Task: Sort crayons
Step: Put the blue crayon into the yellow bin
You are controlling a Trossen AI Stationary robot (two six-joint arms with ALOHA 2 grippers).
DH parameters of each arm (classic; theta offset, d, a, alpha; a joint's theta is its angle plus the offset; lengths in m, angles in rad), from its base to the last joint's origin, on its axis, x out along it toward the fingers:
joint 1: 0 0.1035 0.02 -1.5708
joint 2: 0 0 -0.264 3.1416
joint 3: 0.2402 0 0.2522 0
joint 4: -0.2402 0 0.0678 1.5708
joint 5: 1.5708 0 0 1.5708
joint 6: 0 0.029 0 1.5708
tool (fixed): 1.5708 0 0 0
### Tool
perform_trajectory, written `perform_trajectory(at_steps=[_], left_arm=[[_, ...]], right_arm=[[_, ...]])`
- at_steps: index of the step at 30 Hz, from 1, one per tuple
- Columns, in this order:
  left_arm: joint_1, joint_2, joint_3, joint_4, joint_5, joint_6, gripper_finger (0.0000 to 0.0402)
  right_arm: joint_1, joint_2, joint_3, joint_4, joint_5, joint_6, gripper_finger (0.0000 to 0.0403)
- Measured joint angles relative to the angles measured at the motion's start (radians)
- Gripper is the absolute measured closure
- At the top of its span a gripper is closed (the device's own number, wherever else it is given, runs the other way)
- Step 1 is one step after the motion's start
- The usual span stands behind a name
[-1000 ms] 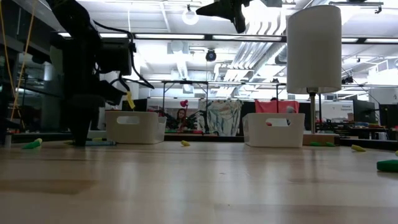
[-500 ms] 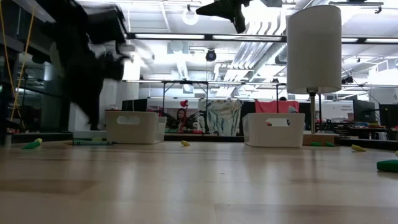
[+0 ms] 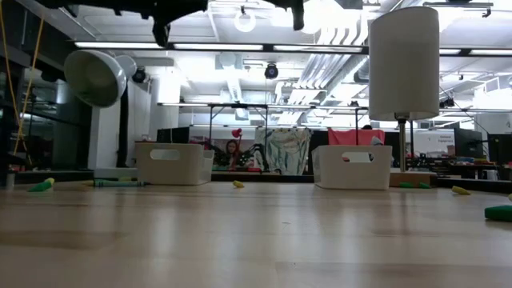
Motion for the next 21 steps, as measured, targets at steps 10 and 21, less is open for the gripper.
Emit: perform_trajectory(at_steps=[10, 21], left_arm=[[-0.023, 0.147, 0.000, 0.225, 0.007, -0.043, 0.0401], [-0.048, 0.170, 0.002, 0.273, 0.040, -0.059, 0.0401]], right_arm=[[-0.015, 0.079, 0.031, 0.132, 0.007, -0.016, 0.0236], [-0.023, 0.087, 0.051, 0.130, -0.024, -0.017, 0.0236]])
